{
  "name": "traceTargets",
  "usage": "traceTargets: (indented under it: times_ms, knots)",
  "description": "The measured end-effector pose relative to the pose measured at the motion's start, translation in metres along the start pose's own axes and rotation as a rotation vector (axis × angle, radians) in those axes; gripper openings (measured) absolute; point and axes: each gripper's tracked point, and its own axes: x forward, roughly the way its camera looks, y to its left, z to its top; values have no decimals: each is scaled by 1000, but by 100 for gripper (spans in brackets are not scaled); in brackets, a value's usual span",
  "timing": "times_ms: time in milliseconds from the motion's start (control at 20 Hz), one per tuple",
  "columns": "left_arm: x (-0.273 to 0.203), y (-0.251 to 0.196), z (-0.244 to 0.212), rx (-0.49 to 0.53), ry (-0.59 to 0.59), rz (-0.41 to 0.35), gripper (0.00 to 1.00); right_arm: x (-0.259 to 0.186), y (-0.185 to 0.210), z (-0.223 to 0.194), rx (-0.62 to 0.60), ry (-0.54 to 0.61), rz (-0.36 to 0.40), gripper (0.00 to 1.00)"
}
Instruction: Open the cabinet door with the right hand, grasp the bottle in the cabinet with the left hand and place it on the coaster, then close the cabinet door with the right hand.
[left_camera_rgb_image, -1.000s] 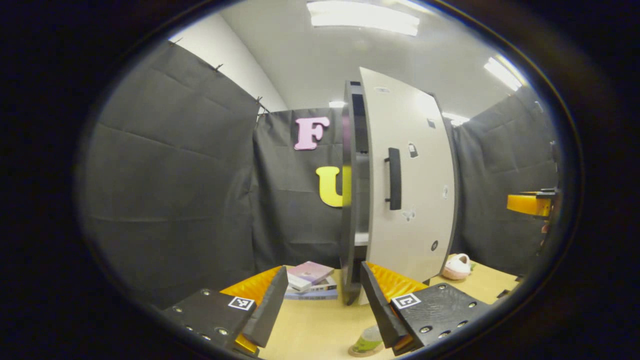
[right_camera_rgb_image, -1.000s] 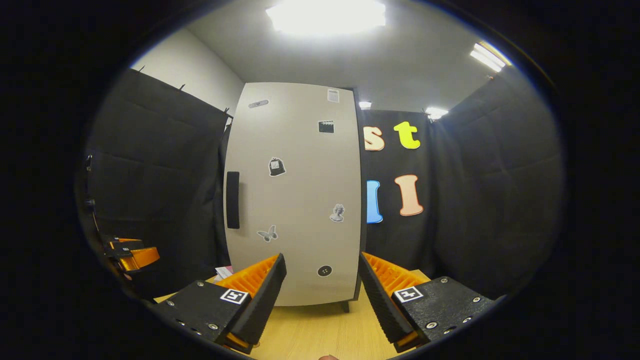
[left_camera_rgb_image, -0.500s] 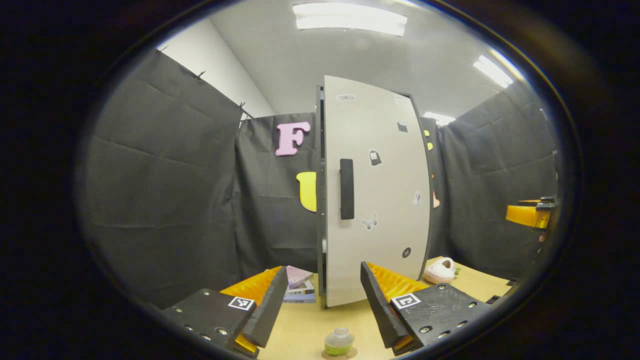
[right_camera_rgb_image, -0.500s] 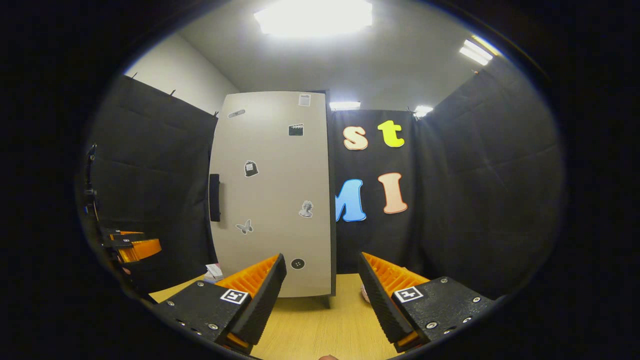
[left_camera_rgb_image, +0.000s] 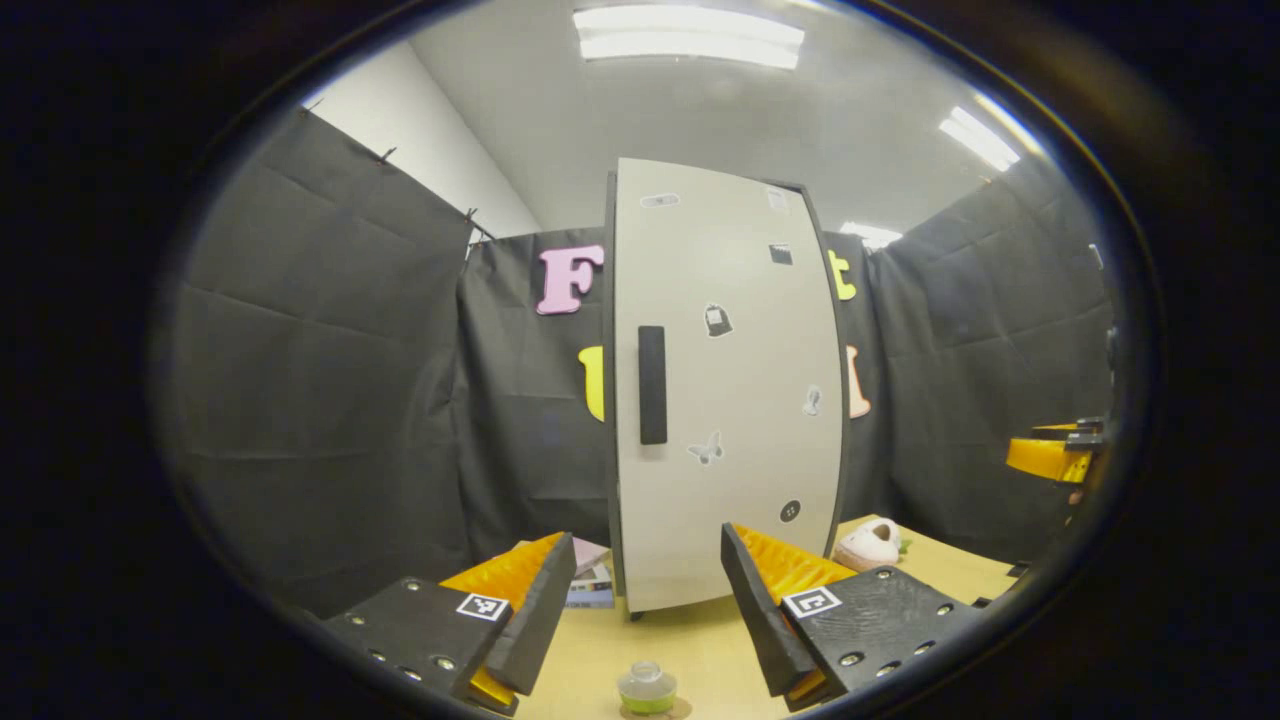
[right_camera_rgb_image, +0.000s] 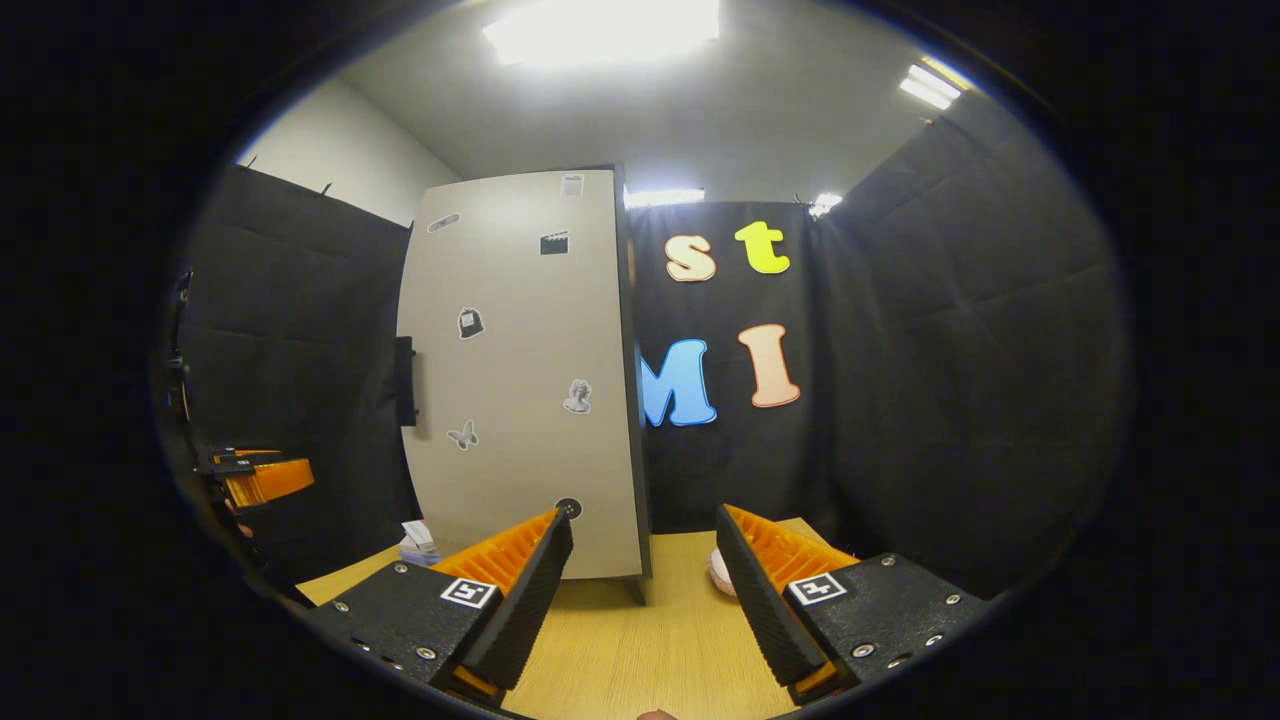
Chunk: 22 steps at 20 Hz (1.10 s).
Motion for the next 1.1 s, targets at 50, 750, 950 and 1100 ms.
traceTargets:
  times_ms: [50, 750, 950, 1100]
  knots:
    - [1, -2, 0, 5, -1, -1, 88, 1, -2, 0, 0, 1, -2, 90]
    - [2, 15, 3, 8, -19, 24, 83, 9, -1, 6, -10, -11, -20, 91]
    - [2, 17, 1, 0, -19, 27, 83, 9, 2, 8, -13, -16, -19, 90]
    - [2, 22, 0, -4, -19, 32, 83, 9, 5, 9, -25, -19, -20, 91]
